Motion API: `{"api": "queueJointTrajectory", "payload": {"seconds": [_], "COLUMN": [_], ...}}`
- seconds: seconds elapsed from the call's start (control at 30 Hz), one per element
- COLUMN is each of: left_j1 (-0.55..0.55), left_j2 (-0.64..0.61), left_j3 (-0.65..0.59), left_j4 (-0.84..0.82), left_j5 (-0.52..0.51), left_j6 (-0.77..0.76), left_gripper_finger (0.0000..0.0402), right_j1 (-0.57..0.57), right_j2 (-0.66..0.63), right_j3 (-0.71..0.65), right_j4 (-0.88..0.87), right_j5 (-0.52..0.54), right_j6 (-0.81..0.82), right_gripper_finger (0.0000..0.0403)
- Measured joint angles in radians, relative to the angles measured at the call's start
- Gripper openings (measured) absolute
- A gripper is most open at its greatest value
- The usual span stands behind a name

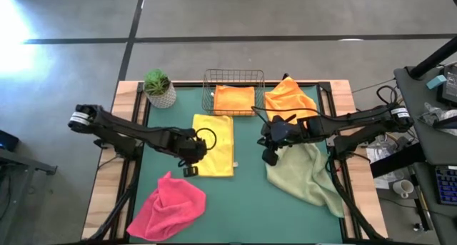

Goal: Fold microfiber towels
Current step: Fold the yellow microfiber cloth

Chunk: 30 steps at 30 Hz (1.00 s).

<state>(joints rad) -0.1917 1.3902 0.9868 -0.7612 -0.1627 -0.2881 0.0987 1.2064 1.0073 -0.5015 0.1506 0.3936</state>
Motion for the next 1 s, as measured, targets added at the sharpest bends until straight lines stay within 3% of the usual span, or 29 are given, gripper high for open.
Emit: {"api": "queueJointTrajectory", "payload": {"seconds": [0.2, 0.33, 0.5, 0.7, 1.0], "left_j1": [-0.004, -0.036, -0.153, -0.313, -0.378], "left_j2": [-0.037, -0.038, -0.031, -0.004, 0.022], "left_j3": [0.083, 0.121, 0.1, 0.068, -0.047], "left_j4": [-0.186, -0.27, -0.268, -0.192, -0.026], "left_j5": [0.015, 0.068, 0.03, -0.163, -0.187], "left_j6": [-0.014, -0.053, -0.078, -0.171, -0.333], "left_gripper_finger": [0.0134, 0.0168, 0.0173, 0.0173, 0.0173], "right_j1": [0.011, 0.028, 0.035, 0.037, 0.066], "right_j2": [0.0, 0.0, 0.006, 0.045, 0.216], "right_j3": [0.0, 0.0, 0.0, 0.0, 0.0], "right_j4": [0.058, 0.104, 0.115, 0.134, 0.345], "right_j5": [-0.077, -0.127, -0.133, -0.133, -0.136], "right_j6": [-0.019, -0.053, -0.055, -0.164, -0.392], "right_gripper_finger": [0.0012, 0.0036, 0.0093, 0.0158, 0.0175]}}
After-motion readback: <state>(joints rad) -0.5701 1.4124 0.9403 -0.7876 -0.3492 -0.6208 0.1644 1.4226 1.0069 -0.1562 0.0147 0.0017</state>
